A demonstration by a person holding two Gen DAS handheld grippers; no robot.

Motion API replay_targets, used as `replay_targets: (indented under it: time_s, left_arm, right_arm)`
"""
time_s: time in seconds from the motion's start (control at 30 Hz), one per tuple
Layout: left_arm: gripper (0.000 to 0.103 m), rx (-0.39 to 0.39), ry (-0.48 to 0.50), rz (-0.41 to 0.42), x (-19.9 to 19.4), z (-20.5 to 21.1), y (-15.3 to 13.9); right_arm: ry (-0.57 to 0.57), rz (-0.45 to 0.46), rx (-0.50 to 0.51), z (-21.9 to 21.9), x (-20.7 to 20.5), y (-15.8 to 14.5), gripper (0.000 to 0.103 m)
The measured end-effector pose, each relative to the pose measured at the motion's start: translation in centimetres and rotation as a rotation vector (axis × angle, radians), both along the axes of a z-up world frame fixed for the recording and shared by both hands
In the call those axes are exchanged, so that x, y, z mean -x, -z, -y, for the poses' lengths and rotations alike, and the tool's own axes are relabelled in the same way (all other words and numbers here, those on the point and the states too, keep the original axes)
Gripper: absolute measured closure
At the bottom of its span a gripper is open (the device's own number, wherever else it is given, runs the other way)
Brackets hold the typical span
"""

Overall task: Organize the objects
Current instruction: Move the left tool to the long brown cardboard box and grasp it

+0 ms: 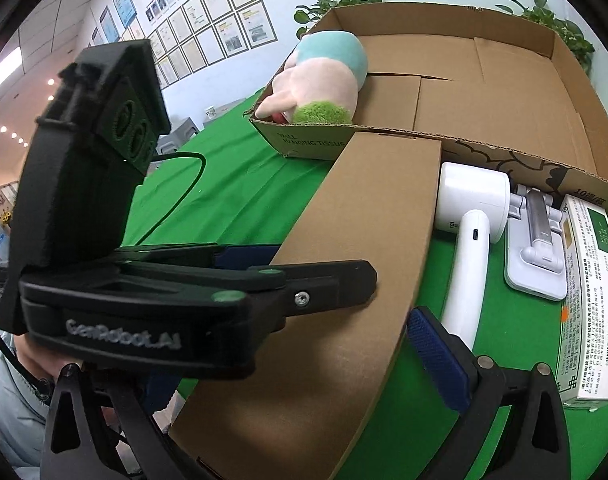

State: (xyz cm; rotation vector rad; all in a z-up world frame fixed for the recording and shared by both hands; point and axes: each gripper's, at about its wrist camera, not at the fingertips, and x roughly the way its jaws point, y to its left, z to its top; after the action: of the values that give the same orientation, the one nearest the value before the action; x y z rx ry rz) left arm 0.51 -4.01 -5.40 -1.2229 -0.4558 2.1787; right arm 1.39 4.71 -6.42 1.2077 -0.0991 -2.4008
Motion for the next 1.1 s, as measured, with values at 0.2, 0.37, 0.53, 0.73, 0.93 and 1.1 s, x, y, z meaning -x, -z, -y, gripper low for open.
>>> replay_targets:
  time_s: [0.2, 0.37, 0.53, 0.73, 0.93, 1.1]
  left_arm:
    - [0.034, 0.002, -0.047, 0.000, -0.8, 1.5, -0.6]
    - [0.033, 0.006, -0.064, 0.010, -1.5, 2.4, -0.9]
    - [0.034, 0.007, -0.064, 0.003, -2.0, 2.5, -1.2]
    - [0.034, 0.005, -0.053, -0.008, -1.9, 1.8, -1.4]
    - [0.034, 0.054, -0.048, -0.007, -1.7, 1.2, -0.4]
    - [0.034, 0.040, -0.047, 0.009, -1.5, 1.4, -0.2]
  right_arm:
    - [-0.034, 0.017, 0.093, 0.3, 0.1, -0.5, 0.000]
    - [-0.065, -0.002, 0.107, 0.9, 0.4, -0.8, 0.000]
    - [-0.061, 0.019, 0.131, 0.9, 0.9, -0.2, 0.000]
    - [-0.052, 0.024, 0.124, 0.7, 0.7, -0.2, 0.000]
    - [-0.060, 0.023, 0.079, 1.3, 1.4, 0.2, 0.001]
    - [-0.067, 0.028, 0.077, 1.2, 1.0, 0.0, 0.002]
